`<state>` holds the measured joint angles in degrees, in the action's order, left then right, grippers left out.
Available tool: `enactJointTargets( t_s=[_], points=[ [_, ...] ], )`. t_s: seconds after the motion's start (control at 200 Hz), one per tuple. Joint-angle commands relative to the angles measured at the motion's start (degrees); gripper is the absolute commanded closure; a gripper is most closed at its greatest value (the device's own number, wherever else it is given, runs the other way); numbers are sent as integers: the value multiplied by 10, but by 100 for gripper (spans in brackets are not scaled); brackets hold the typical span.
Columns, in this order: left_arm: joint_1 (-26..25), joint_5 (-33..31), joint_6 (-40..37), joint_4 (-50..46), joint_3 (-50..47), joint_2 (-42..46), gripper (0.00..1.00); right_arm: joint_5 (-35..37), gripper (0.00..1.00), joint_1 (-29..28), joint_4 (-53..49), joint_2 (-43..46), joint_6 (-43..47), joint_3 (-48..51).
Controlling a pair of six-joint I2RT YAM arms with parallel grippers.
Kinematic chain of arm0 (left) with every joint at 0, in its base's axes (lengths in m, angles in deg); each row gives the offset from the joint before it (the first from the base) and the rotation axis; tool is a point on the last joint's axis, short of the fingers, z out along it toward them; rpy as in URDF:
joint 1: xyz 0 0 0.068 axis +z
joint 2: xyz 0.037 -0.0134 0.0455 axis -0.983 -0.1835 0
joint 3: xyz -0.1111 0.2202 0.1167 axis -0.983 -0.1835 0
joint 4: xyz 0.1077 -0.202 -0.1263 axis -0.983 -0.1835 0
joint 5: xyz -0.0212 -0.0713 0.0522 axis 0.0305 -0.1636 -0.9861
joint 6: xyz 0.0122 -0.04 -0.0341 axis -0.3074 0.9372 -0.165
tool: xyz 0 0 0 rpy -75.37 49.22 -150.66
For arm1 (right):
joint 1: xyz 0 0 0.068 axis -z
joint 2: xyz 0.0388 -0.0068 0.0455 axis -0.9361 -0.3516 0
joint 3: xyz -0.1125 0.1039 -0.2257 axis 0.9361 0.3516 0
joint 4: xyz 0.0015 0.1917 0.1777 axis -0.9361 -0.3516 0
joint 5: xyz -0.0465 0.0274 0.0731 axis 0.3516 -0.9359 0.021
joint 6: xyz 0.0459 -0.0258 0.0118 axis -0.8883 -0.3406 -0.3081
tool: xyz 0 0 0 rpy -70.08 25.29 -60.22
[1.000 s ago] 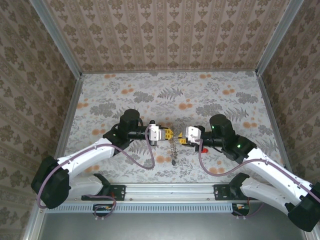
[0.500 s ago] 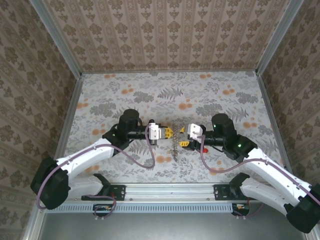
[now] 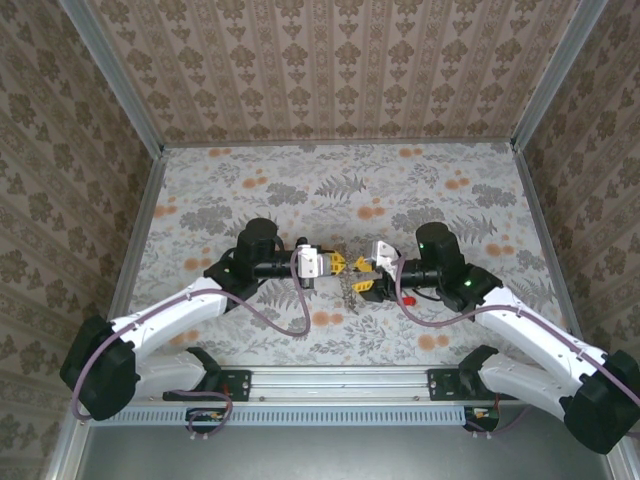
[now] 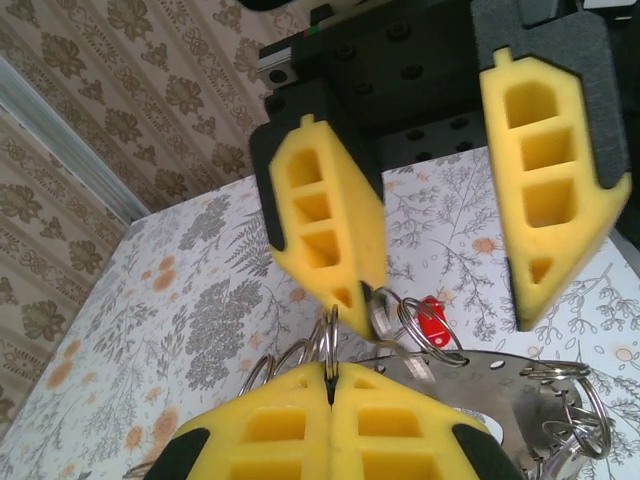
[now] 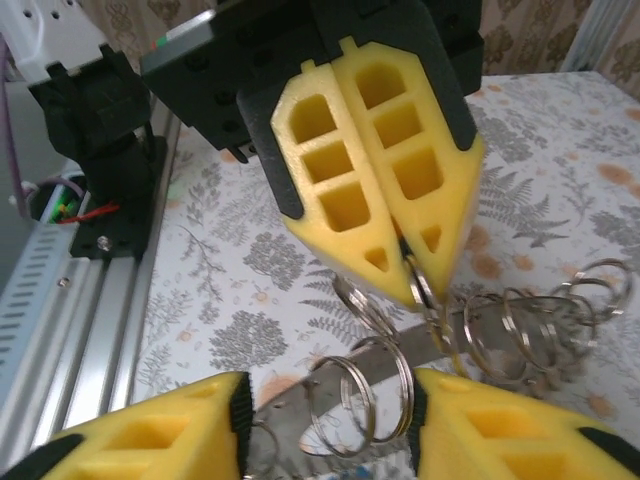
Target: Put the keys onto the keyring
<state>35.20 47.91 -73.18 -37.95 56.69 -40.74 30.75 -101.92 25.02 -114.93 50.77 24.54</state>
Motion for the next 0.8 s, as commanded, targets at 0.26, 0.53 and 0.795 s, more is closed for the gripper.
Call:
enactJointTargets(
  t_s=[0.26,0.53,0.795],
  points=[
    [0,-76,28,25,14,-12,100,-26,68,-10,-77,33,61,-9],
    [1,-43,11,31,8,-1,100,90,61,-9,17,84,36,21],
    [3,17,8,26,12,5,100,92,75,-10,8,49,74,-15]
  ],
)
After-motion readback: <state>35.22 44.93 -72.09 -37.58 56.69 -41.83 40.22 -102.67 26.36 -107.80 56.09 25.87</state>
